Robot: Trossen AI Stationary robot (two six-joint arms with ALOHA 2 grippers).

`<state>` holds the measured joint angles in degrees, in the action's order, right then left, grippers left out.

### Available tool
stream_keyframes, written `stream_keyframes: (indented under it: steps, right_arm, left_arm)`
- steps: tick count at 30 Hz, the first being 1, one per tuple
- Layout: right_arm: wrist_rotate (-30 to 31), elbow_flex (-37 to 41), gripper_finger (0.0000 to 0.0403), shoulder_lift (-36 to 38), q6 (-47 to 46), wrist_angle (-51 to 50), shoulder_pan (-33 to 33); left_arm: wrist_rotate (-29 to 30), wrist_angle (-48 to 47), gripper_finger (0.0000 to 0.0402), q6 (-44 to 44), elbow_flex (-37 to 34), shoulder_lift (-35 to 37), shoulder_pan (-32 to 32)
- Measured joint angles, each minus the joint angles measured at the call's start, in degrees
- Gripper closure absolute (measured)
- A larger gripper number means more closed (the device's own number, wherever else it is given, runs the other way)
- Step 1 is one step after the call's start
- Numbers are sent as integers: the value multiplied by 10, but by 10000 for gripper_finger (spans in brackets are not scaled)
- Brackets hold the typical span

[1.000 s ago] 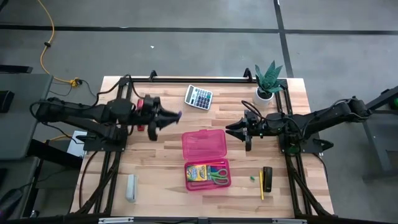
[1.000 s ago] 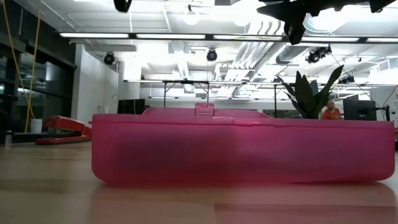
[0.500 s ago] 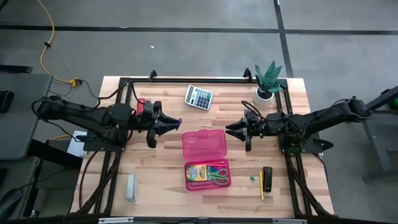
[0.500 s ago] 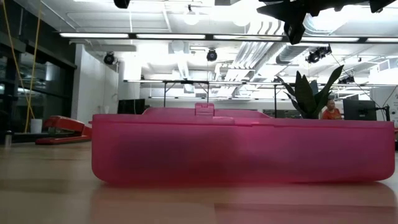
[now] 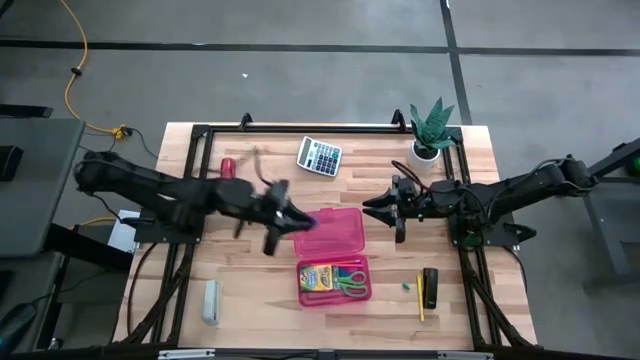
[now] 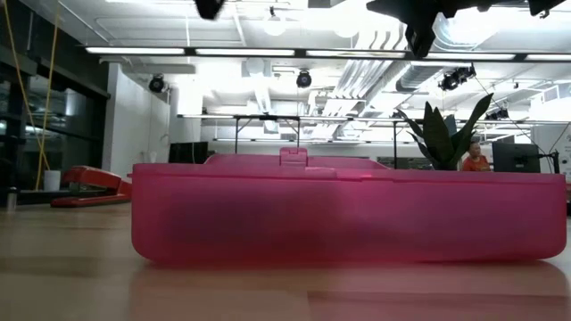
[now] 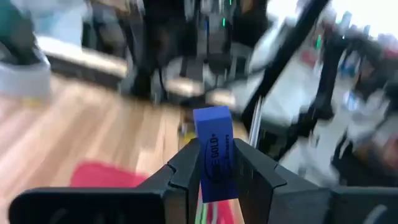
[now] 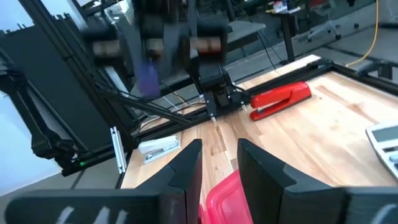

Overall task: Pack school essentials
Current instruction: Put the purple eraser into the pink supply box

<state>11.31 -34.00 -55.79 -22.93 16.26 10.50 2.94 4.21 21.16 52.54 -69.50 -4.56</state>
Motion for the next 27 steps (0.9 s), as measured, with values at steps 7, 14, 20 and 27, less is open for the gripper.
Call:
stream_keyframes:
  steps: [7, 14, 20, 27]
  right_arm:
    - [2, 0, 309, 0, 28, 19, 0]
    - [31, -1, 309, 0, 39, 20, 0]
    - [33, -1, 309, 0, 36, 23, 0]
    - [33, -1, 309, 0, 38, 38, 0]
  left_arm:
    - [-38, -40, 330, -67, 68, -172, -12]
    - [-43, -38, 330, -100, 128, -317, -16]
    - [-47, -5, 330, -107, 173, -404, -15]
    - [-59, -1, 330, -104, 202, -455, -16]
